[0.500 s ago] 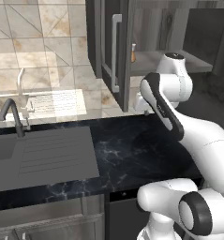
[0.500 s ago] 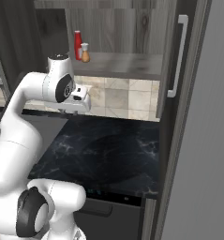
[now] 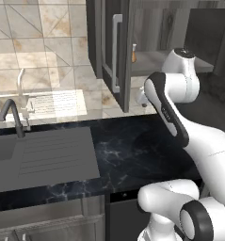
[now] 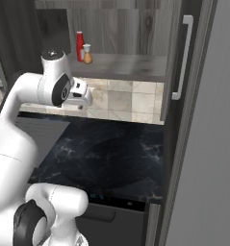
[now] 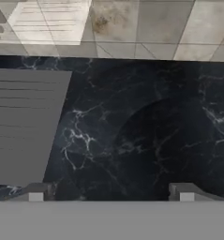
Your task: Take 2 condiments from the cabinet and move them on the counter near the stove.Make sure the condiments are lined up with each other, next to each other.
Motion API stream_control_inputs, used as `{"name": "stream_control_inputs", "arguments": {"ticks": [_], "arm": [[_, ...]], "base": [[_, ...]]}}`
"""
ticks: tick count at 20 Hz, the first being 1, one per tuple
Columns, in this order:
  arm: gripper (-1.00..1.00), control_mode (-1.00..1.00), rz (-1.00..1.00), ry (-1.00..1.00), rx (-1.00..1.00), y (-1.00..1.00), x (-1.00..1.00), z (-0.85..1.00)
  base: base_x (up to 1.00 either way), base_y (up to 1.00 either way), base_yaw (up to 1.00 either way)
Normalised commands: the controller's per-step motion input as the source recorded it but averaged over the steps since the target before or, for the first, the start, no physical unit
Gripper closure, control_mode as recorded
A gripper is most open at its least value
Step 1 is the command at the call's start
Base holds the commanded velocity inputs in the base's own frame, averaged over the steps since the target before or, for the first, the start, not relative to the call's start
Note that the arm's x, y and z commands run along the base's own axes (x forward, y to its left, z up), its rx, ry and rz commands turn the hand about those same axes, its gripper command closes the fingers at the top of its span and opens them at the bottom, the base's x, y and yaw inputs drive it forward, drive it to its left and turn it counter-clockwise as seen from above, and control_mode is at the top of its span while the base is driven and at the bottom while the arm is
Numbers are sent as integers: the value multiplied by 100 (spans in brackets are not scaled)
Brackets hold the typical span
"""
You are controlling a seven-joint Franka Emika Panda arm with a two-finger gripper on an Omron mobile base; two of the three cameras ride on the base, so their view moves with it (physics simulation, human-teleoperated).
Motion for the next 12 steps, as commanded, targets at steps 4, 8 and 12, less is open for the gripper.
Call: {"name": "stream_control_inputs", "arguments": {"ticks": [4,8,12], "arm": [[-100,-100,5,-33,0,0,-10,59],[-100,-100,7,-34,1,0,-16,49],[-100,-100,4,-23,0,0,-15,35]], "base": [[0,0,0],[0,0,0],[0,0,0]]}}
